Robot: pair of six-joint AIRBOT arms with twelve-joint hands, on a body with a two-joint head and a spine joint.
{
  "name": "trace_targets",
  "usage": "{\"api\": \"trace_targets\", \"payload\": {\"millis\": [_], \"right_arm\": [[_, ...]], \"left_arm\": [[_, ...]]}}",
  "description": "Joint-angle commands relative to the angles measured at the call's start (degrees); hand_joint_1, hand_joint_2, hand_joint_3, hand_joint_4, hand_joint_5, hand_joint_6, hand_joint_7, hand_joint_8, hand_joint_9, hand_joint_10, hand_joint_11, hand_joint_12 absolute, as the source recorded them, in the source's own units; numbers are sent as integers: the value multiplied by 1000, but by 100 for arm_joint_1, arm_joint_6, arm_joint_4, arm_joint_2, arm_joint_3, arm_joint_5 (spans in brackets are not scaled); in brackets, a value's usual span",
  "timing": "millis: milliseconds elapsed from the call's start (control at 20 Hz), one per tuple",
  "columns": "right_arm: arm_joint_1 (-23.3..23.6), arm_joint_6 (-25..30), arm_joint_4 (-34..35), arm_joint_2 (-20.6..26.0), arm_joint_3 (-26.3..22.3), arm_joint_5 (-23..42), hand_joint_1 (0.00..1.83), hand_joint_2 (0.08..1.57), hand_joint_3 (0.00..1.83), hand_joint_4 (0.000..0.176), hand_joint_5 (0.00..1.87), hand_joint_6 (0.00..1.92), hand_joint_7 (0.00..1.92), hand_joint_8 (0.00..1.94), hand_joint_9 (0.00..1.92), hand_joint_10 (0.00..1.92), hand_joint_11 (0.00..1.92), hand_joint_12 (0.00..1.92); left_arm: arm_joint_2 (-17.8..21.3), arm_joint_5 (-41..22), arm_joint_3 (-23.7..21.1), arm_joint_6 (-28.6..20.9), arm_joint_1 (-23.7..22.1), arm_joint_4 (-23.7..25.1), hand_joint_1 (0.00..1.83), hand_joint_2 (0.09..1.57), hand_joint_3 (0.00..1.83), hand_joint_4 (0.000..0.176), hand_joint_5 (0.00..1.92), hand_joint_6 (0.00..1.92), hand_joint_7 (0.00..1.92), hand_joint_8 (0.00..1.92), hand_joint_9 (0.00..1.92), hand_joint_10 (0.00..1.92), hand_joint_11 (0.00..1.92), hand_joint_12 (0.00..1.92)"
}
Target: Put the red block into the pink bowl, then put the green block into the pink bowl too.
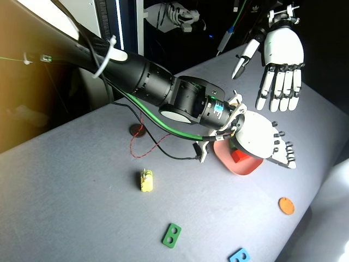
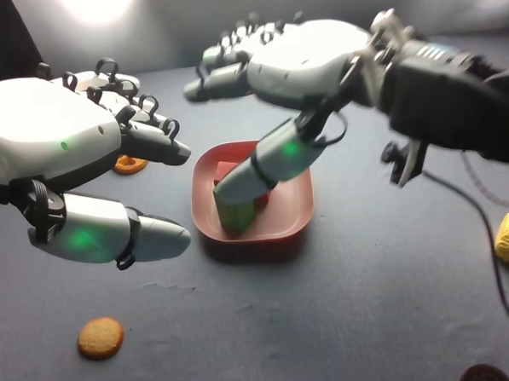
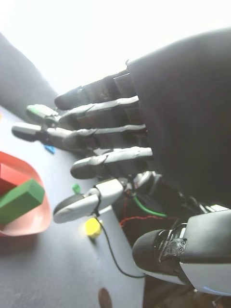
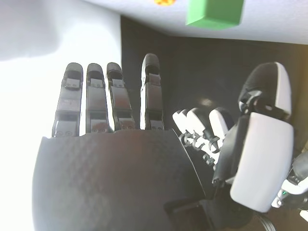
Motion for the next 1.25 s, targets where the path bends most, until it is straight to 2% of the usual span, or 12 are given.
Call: {"api": "trace_targets", "payload": {"millis": [0,150,300,350,400,500,650,750,850,1000,1050,1200], "right_arm": [[122,118,-139,117,-62,604,360,744,0,176,246,0,36,3,0,0,0,0],[379,120,-128,429,-247,339,207,766,0,176,232,1,41,1,0,0,0,0],[641,122,-261,900,-581,46,289,784,0,145,176,0,41,1,0,0,0,0],[728,126,-576,1147,-787,13,274,784,0,143,145,0,18,0,0,0,0,0],[787,229,-866,1320,-928,-16,309,773,0,154,165,10,39,9,0,0,0,0],[875,1076,-1939,1674,-1146,-104,284,776,0,174,175,13,32,5,0,0,0,0],[760,1999,-3294,2126,-1322,-136,293,773,0,176,192,15,37,3,0,0,0,0],[480,3737,-5478,2427,-1401,353,320,778,0,171,203,17,48,7,0,0,0,0],[297,4748,-6537,2678,-1473,768,294,772,0,176,185,6,34,0,0,0,0,0],[232,6216,-7786,2956,-1496,1180,290,770,0,176,225,18,76,15,0,0,0,0],[225,6290,-7923,3034,-1531,1199,295,780,0,176,226,17,52,4,0,0,0,0],[223,6940,-8421,3222,-1560,1349,355,795,3,176,280,30,67,7,0,0,0,0]], "left_arm": [[42,-584,33,-2,-73,-1,182,1101,0,46,452,2,299,5,196,20,0,1],[42,-583,80,137,-98,-133,133,1105,2,55,426,0,273,0,175,8,0,0],[46,-554,83,-77,-108,82,155,1101,0,60,433,9,290,10,207,18,0,0],[50,-533,63,-155,-111,137,157,1102,0,51,444,13,292,10,212,20,0,0],[50,-529,45,-182,-118,143,152,1098,0,53,452,14,301,13,218,22,0,0],[64,-474,-3,-229,-130,171,163,1100,0,64,436,5,304,11,228,23,0,0],[116,-363,-96,-242,-131,176,136,1108,3,62,421,2,270,0,198,6,0,0],[123,-342,-112,-272,-131,176,146,1099,0,69,425,4,293,10,205,8,0,0],[123,-342,-112,-274,-140,146,146,1100,0,61,445,10,319,16,235,19,0,0],[123,-342,-104,-274,-144,145,165,1108,2,73,478,16,317,9,233,14,0,0],[124,-340,-100,-274,-144,145,155,1109,2,86,467,10,304,3,223,9,0,0],[124,-320,-101,-273,-144,154,147,1111,2,77,464,8,300,5,246,17,0,0]]}}
